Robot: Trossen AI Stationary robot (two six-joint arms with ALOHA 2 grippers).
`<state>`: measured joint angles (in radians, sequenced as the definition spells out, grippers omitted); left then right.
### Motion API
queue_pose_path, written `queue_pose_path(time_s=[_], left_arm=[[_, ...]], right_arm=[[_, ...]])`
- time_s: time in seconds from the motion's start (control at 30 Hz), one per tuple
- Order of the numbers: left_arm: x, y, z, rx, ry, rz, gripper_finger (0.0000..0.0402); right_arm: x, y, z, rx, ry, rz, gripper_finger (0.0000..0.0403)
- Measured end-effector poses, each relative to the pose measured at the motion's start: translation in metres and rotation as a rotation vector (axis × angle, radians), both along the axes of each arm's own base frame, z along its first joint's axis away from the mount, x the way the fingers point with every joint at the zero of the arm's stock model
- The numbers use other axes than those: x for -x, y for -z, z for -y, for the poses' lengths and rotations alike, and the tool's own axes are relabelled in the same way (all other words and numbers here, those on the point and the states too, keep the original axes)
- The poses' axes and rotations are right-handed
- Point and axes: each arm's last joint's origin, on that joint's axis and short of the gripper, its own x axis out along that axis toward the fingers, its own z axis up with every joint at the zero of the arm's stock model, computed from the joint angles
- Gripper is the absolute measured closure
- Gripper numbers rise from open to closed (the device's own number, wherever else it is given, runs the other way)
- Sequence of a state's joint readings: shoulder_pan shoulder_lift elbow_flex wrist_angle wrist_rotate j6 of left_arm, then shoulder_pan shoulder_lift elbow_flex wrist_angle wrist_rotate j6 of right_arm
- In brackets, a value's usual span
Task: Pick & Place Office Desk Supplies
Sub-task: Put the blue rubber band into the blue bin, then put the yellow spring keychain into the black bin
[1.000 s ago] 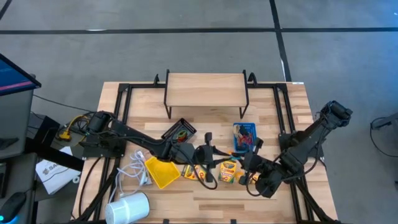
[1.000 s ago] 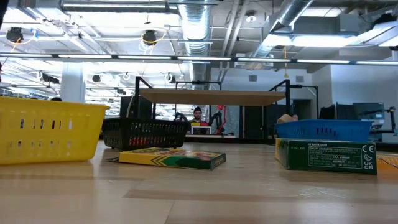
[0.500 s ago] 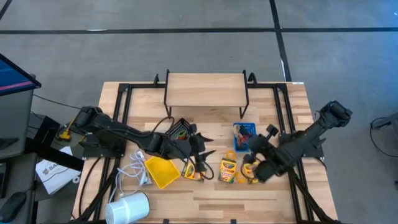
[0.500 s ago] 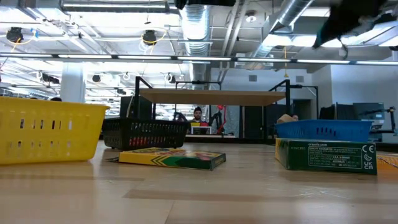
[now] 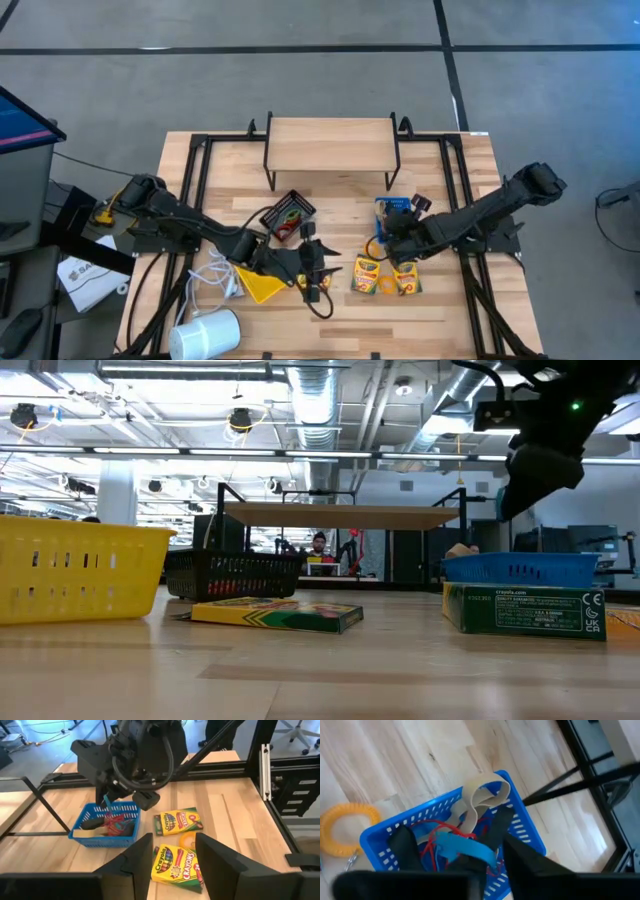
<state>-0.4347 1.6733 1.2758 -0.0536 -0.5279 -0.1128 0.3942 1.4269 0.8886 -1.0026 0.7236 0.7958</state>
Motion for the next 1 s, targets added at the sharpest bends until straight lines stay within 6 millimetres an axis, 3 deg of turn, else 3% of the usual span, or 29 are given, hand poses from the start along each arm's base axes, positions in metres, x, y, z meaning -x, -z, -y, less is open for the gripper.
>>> queue_pose_path(time_s=[0.3, 0.47, 0.7, 1.0], left_arm=[[-0.002, 0.005, 0.0, 0.001, 0.005, -0.018, 0.0254], [-0.024, 0.041, 0.008, 0.034, 0.048, -0.053, 0.0247], [-0.057, 0.096, 0.001, 0.118, 0.098, -0.073, 0.0245], [-0.074, 0.101, -0.06, 0.14, -0.042, -0.09, 0.0244]], right_arm=[[0.0, 0.0, 0.001, -0.016, -0.001, -0.017, 0.0203], [-0.001, -0.004, -0.001, -0.064, 0.032, -0.01, 0.0148], [-0.001, -0.028, -0.024, -0.207, 0.053, 0.058, 0.0138], [0.011, -0.034, -0.076, -0.369, -0.03, 0.217, 0.0137]])
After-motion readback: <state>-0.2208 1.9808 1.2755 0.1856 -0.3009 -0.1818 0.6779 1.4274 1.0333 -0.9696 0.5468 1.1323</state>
